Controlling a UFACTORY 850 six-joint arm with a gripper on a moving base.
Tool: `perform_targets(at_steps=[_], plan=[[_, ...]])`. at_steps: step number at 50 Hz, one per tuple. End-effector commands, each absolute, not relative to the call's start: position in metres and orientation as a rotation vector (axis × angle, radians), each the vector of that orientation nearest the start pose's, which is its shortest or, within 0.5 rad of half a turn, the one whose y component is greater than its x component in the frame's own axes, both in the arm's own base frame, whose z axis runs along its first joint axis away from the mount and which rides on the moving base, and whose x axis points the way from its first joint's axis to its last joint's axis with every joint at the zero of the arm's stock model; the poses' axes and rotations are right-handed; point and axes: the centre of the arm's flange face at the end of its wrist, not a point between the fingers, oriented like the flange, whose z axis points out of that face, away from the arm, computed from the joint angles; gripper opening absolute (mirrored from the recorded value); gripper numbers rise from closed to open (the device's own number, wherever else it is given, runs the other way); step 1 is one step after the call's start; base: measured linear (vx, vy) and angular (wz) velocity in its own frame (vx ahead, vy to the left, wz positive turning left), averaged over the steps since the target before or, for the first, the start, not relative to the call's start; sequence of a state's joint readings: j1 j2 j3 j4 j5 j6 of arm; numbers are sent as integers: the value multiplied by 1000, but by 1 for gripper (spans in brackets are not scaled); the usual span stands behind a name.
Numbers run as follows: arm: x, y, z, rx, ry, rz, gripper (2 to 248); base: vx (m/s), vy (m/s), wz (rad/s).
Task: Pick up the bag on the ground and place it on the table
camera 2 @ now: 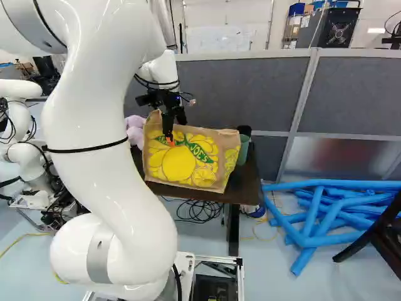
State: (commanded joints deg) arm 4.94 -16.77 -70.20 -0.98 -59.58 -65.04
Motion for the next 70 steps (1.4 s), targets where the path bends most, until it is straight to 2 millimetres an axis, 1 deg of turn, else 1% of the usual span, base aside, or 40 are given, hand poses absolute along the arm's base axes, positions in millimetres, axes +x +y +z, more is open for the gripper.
perform_targets(at_steps=[4,5,10,11,19,37,58,70], plan=[[533,45,515,-2528,-1788,155,179,0,0,0],[533,45,515,-2528,-1788,155,215,0,0,0],[532,45,515,-2529,-1788,154,215,0,0,0],[532,45,516,-2529,-1788,153,246,0,0,0],[528,44,525,-2538,-1793,130,247,0,0,0],[518,37,554,-2556,-1781,110,247,0,0,0],[515,22,590,-2584,-1746,102,247,0,0,0],[512,18,610,-2592,-1734,102,247,0,0,0]])
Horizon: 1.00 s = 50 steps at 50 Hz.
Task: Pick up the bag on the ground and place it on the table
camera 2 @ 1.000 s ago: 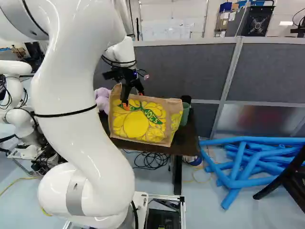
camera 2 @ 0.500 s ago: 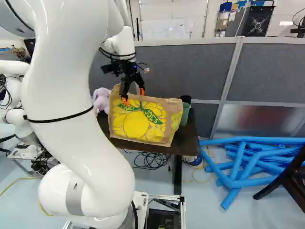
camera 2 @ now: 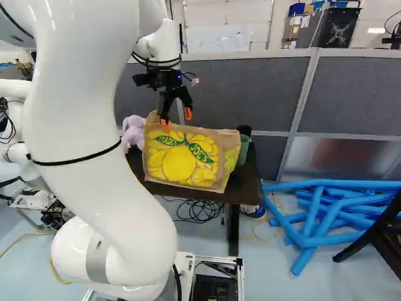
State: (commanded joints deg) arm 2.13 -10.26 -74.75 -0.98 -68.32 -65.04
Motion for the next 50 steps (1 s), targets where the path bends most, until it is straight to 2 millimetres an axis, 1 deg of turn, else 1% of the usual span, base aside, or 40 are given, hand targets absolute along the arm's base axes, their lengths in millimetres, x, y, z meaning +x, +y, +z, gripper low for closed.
perform_targets(at_steps=[25,33,50], plan=[[492,16,650,-2611,-1743,54,247,0,0,0],[491,16,654,-2614,-1744,45,247,0,0,0],[490,16,654,-2614,-1745,44,247,0,0,0]])
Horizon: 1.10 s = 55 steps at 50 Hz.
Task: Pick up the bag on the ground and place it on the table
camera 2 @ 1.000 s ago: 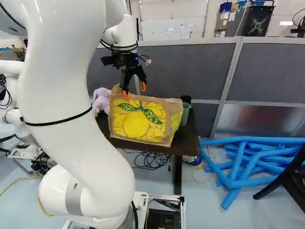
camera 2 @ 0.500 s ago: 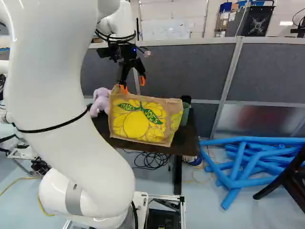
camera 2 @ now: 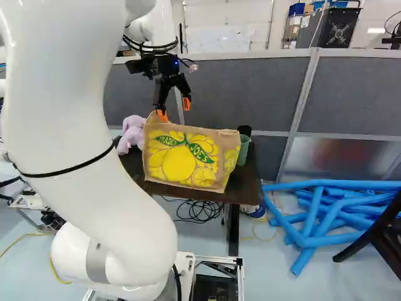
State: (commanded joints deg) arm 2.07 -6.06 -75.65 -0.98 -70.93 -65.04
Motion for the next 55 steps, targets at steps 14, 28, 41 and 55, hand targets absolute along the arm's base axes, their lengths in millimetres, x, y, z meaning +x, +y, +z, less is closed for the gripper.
perform_targets(at_steps=[14,28,41,55], plan=[[490,16,654,-2614,-1745,44,247,0,0,0],[490,16,654,-2614,-1745,44,247,-71,9,-1],[490,16,654,-2614,-1745,44,247,-61,41,-7],[490,16,654,-2614,-1745,44,247,-65,47,0]])
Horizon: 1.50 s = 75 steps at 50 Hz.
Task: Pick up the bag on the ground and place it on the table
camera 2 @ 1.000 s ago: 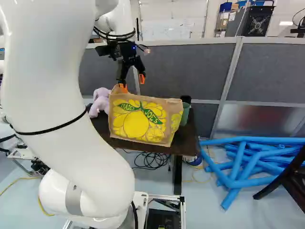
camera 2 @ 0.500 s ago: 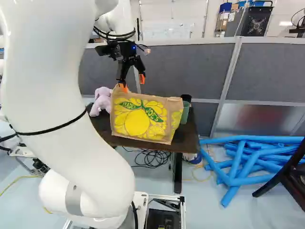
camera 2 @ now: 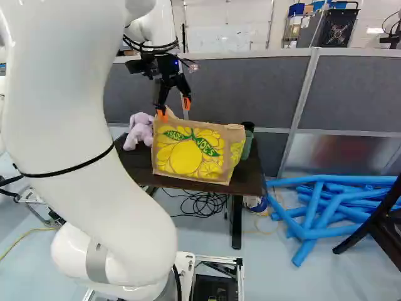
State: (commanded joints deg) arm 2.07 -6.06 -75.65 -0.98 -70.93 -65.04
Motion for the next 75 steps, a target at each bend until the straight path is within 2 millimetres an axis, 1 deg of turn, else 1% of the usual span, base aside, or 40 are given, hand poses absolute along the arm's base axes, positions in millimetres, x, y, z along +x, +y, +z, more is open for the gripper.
perform_targets(at_steps=[31,56,75], plan=[[490,16,654,-2614,-1745,44,247,-104,55,-3],[490,16,654,-2614,-1745,44,247,-131,63,-1],[490,16,654,-2614,-1745,44,247,-147,37,4]])
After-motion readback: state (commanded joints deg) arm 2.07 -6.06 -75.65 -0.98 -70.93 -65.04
